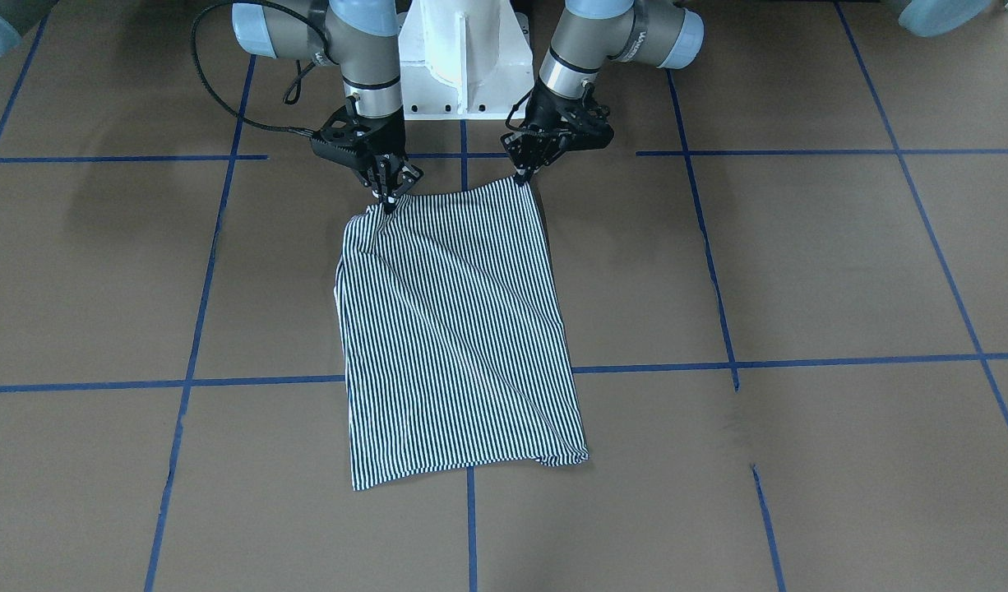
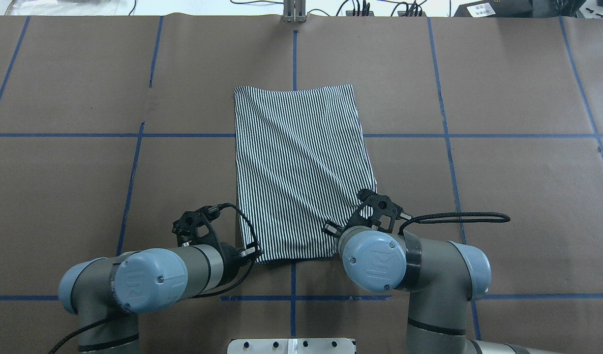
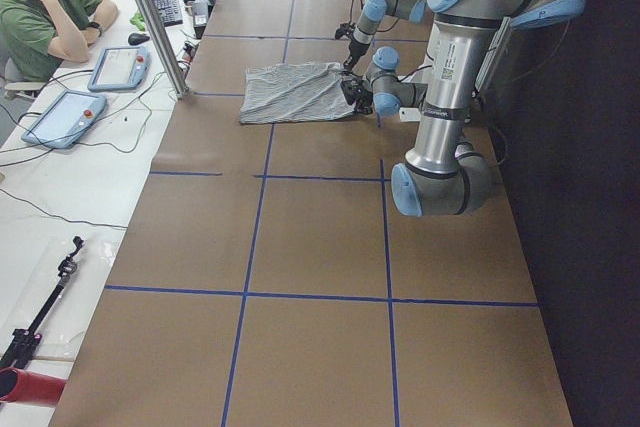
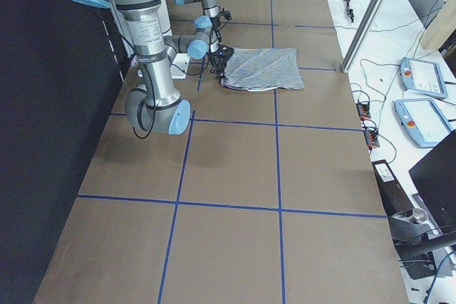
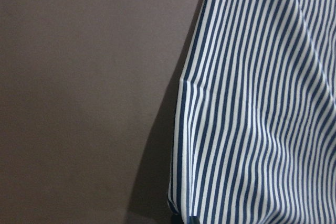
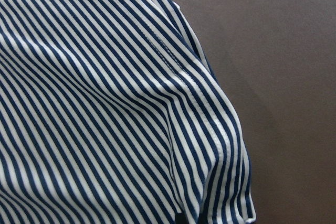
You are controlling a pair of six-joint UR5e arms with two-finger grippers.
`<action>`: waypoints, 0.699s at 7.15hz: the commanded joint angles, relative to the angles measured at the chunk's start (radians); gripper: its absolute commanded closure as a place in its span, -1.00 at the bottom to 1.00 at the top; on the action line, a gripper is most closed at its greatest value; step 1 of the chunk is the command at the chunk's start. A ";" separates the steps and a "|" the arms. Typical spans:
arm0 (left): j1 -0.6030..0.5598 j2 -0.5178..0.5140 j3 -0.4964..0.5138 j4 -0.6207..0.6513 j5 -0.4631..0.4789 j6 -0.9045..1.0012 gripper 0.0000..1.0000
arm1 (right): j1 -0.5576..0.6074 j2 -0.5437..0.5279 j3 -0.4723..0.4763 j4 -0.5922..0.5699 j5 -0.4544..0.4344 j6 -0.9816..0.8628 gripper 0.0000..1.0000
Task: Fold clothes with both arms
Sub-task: 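Move the right gripper to the near corner beside the left gripper and grasp, then lift the near edge with both grippers and fold it away from the robot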
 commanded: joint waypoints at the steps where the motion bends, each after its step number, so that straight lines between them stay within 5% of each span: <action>1: -0.003 -0.001 -0.241 0.232 -0.065 0.037 1.00 | 0.005 0.003 0.198 -0.150 0.005 -0.001 1.00; 3: 0.001 -0.033 -0.462 0.488 -0.132 0.037 1.00 | -0.001 0.008 0.412 -0.340 0.021 0.000 1.00; 5: -0.004 -0.061 -0.417 0.514 -0.123 0.046 1.00 | -0.007 0.064 0.331 -0.340 0.022 -0.001 1.00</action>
